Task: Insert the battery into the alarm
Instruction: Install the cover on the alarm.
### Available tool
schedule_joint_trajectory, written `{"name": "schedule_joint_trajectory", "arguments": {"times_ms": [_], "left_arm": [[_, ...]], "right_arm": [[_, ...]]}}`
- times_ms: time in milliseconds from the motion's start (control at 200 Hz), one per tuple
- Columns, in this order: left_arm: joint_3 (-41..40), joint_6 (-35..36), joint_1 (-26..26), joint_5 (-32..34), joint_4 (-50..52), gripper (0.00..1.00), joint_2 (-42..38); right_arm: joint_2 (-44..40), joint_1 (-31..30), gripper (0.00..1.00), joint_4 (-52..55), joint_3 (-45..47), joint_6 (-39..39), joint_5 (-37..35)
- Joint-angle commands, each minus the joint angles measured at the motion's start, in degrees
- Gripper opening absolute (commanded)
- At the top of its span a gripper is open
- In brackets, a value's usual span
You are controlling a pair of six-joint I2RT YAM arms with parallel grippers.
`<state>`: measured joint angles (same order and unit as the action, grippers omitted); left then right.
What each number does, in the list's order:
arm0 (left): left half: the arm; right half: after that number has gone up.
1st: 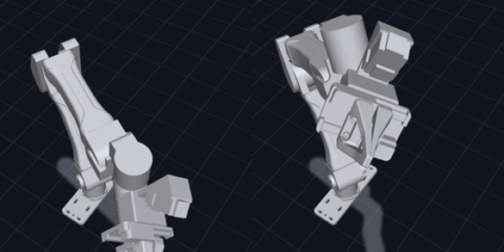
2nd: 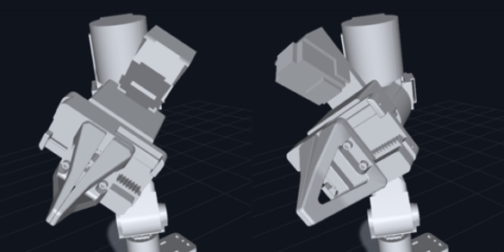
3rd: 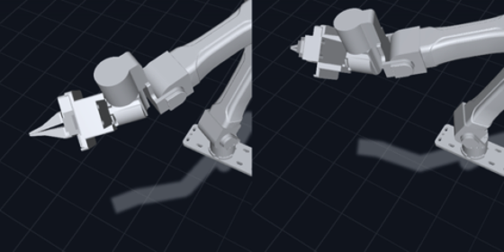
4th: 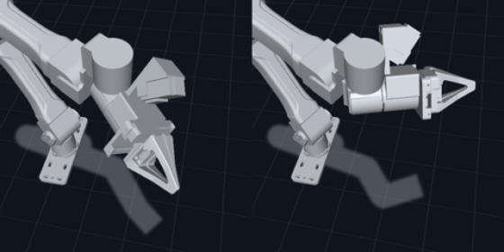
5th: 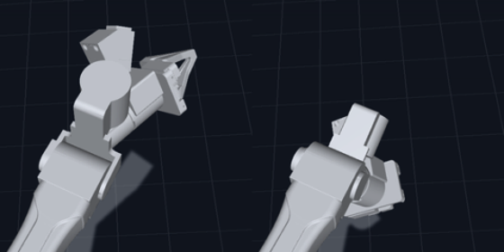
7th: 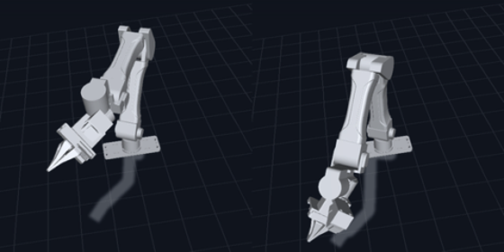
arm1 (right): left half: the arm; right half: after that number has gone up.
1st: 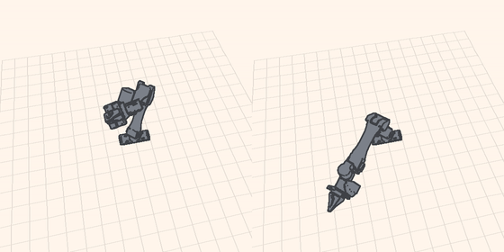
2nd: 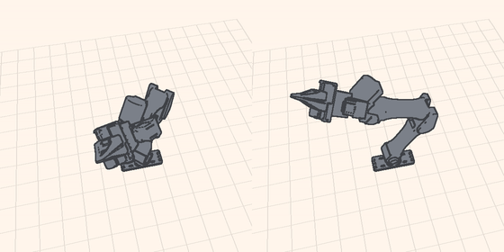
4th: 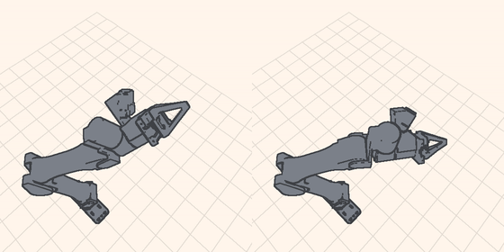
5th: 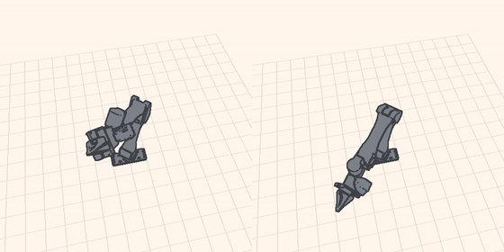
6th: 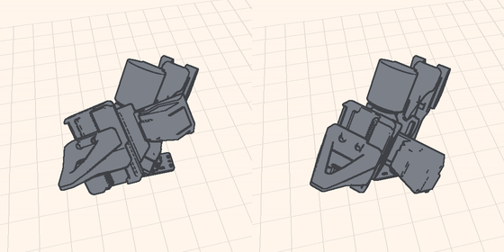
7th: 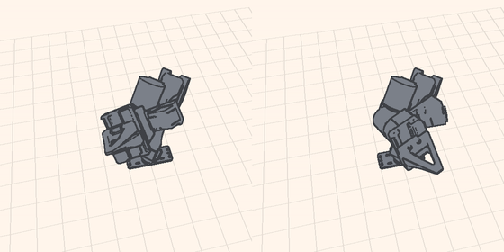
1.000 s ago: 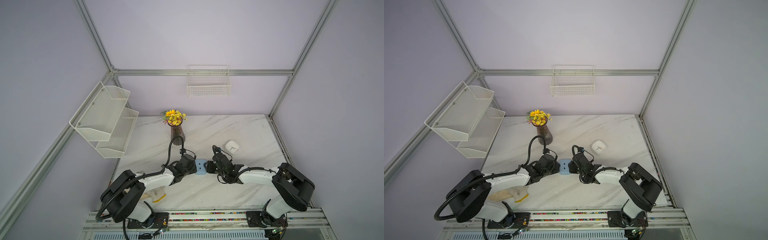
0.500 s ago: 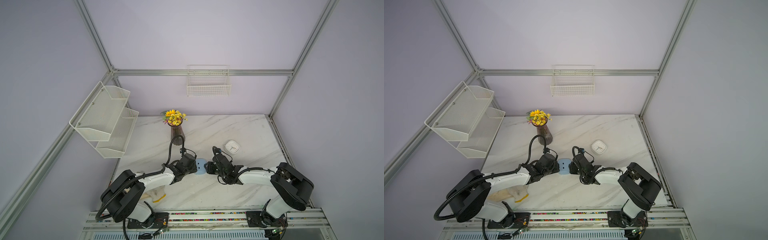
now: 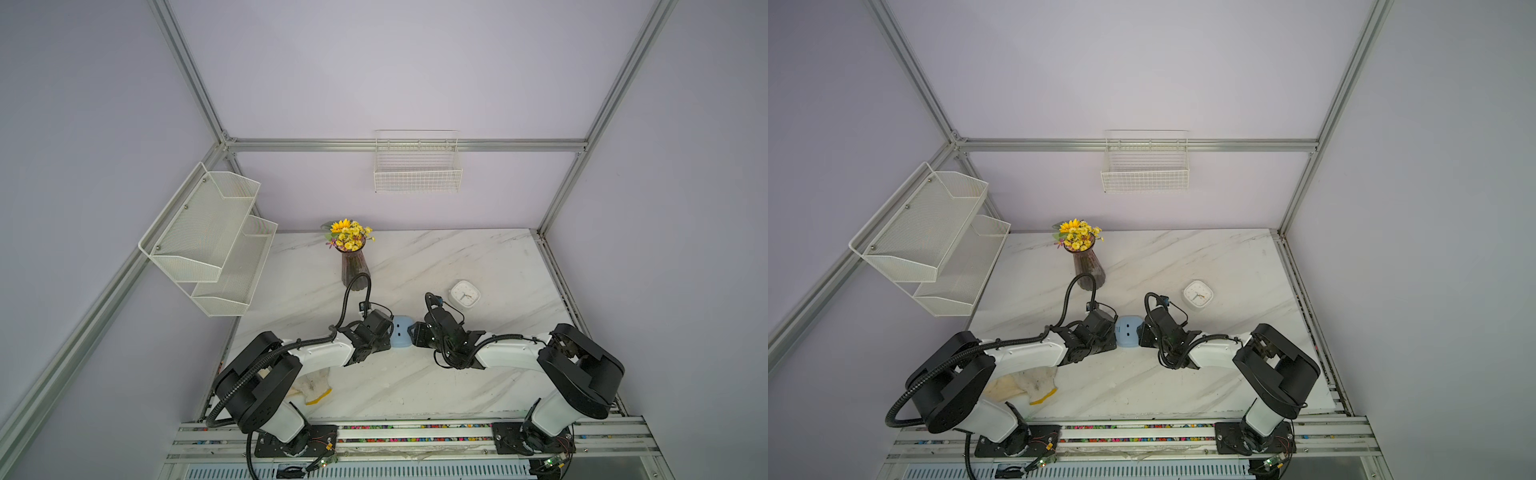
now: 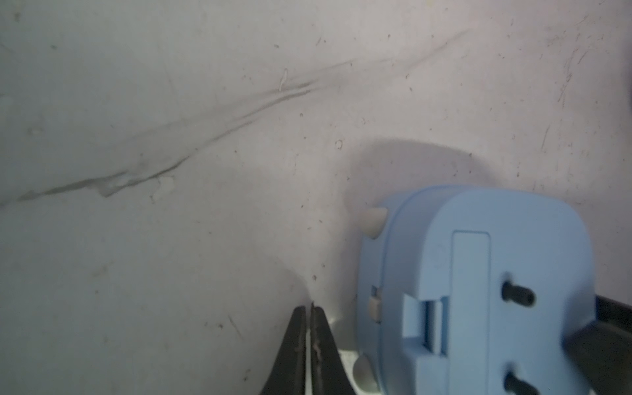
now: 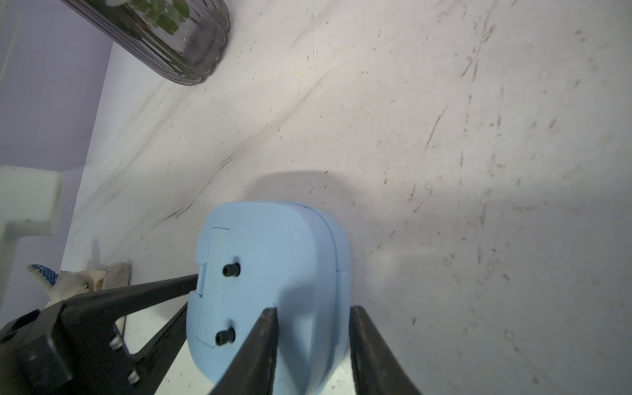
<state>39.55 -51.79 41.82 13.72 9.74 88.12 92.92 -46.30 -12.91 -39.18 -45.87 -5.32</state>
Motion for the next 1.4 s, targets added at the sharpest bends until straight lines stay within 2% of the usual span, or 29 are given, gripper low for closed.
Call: {"name": "schedule_joint_trajectory", "arguments": {"times_ms": [0,150,250,370,565,635,860,1040,1215,1395], "left_arm": [[0.3,0.5,0.0,1.0,4.0,0.17,0.1],[0.9,0.6,0.0,0.8,4.0,0.32,-2.1],[1.7,1.4,-0.1,0.7,4.0,0.36,-4.0],[2.8,1.5,-0.3,0.7,3.8,0.46,-6.1],[2.4,1.6,-1.3,-2.3,-1.4,0.6,-8.7],[2.2,1.1,-1.9,-3.1,-2.9,0.61,-8.6],[0.4,-0.3,-4.0,-3.0,-3.8,0.63,-11.5],[-4.3,-2.7,-5.8,-2.7,-5.7,0.73,-16.0],[-9.0,-5.6,-6.3,-3.0,-9.8,0.76,-18.2],[-9.7,-6.3,-6.4,-4.2,-10.6,0.79,-17.3]], "right_arm": [[1.4,0.2,0.38,2.3,1.3,-0.4,-1.3],[1.3,0.2,0.38,2.4,0.8,-0.4,-0.9],[0.3,0.2,0.38,2.7,0.3,-0.5,-0.7],[-2.3,0.2,0.38,3.0,0.1,0.0,-0.6],[-6.2,0.2,0.41,4.7,-0.3,1.6,0.1],[-6.8,0.2,0.44,6.1,-1.3,2.1,0.6],[-5.0,-0.3,0.67,14.7,-7.8,6.2,0.0],[-0.6,-2.8,0.68,19.9,-12.8,8.6,-3.8],[3.6,-5.1,0.68,22.9,-16.7,9.5,-6.0],[5.1,-6.1,0.68,24.9,-17.4,9.1,-8.5]]}}
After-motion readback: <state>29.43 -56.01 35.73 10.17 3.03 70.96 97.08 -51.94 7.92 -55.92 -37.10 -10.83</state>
